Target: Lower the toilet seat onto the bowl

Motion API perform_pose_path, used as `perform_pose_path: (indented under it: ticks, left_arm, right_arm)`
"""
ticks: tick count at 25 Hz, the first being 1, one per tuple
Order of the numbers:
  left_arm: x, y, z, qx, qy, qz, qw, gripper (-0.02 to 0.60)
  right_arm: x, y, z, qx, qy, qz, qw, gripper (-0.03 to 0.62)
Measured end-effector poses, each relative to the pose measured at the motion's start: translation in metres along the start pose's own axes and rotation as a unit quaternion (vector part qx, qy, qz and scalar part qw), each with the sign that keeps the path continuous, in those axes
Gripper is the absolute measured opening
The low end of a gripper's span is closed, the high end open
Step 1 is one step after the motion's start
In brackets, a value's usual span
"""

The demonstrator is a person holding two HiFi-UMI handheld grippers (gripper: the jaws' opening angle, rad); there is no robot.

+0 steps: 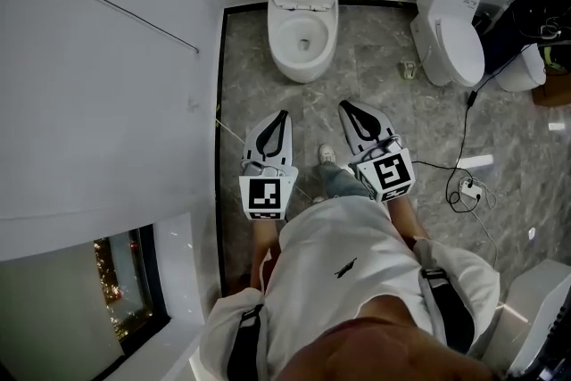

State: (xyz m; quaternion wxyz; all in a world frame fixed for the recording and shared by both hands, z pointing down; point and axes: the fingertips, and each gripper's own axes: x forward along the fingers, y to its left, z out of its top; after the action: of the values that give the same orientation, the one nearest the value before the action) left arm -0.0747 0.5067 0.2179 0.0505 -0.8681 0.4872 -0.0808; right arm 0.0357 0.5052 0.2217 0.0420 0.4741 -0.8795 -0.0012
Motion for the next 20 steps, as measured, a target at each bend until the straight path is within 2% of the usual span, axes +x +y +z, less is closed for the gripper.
perform_pose_path:
  ticks: [11, 20]
  left_arm:
    - [0.089, 0.038, 0.006, -0.004, 0.013, 0.01, 0.9999, 0.029]
    - [0.148, 0.054, 0.015, 0.005, 0.023, 0.023, 0.9994, 0.029]
  right_arm:
    - [0.082, -0.063, 0.008, 0.001, 0.007, 0.023, 1.0, 0.031]
    - [0.12, -0.114, 0.012, 0.01, 0.005, 0.036, 0.999, 0.031]
